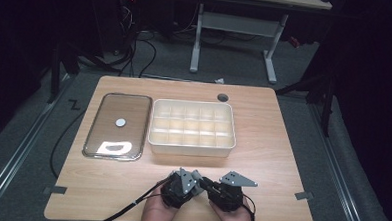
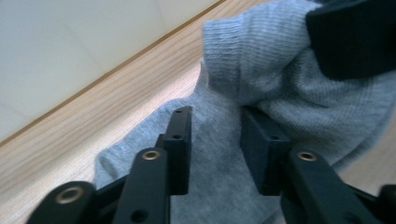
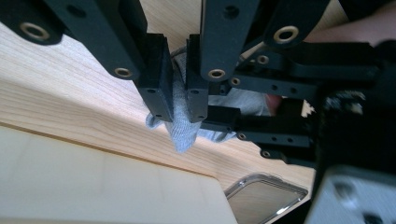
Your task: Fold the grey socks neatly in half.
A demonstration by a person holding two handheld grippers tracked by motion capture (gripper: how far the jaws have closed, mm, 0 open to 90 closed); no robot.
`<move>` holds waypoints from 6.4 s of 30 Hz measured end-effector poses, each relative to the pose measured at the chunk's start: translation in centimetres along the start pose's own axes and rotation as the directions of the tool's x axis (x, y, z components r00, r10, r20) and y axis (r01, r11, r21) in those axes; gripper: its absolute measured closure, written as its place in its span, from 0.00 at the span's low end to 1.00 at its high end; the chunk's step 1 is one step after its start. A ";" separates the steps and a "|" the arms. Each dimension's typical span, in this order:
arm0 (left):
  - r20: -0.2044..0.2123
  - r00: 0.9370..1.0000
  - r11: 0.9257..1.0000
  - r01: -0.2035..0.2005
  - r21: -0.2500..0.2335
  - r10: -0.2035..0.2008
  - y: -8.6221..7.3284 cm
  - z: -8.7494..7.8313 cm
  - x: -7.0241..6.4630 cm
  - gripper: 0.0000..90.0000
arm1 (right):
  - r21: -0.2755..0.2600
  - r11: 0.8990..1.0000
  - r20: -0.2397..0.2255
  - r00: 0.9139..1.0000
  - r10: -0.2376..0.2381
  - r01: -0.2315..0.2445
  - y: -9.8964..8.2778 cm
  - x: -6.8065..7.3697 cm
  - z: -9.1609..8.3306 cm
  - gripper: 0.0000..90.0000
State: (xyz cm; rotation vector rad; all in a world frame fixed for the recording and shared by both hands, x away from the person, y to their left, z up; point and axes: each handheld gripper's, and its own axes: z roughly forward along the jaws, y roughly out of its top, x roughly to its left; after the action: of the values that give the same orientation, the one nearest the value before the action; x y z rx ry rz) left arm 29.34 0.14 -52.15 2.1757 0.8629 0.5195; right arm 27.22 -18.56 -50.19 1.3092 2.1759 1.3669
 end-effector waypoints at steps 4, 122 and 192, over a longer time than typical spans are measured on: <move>0.014 0.998 0.995 0.066 -0.070 -0.066 -0.7 -2.6 2.5 0.67 | 0.002 1.000 0.013 1.000 0.004 -0.004 0.0 -0.3 0.0 0.92; 0.188 0.972 0.989 0.146 0.003 -0.144 -4.2 -2.1 6.0 0.92 | 0.165 0.981 0.164 0.978 -0.129 0.101 0.4 4.0 5.7 0.89; 0.236 0.963 0.987 0.147 -0.067 -0.127 -1.9 -1.4 5.3 0.95 | 0.146 0.975 0.029 0.984 -0.175 0.169 -1.1 5.7 4.3 0.87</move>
State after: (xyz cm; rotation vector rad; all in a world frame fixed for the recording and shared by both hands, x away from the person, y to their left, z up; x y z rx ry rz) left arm 31.41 5.53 -52.13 2.0336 0.8399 0.2236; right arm 26.08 -11.63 -52.02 1.1520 2.3338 1.1274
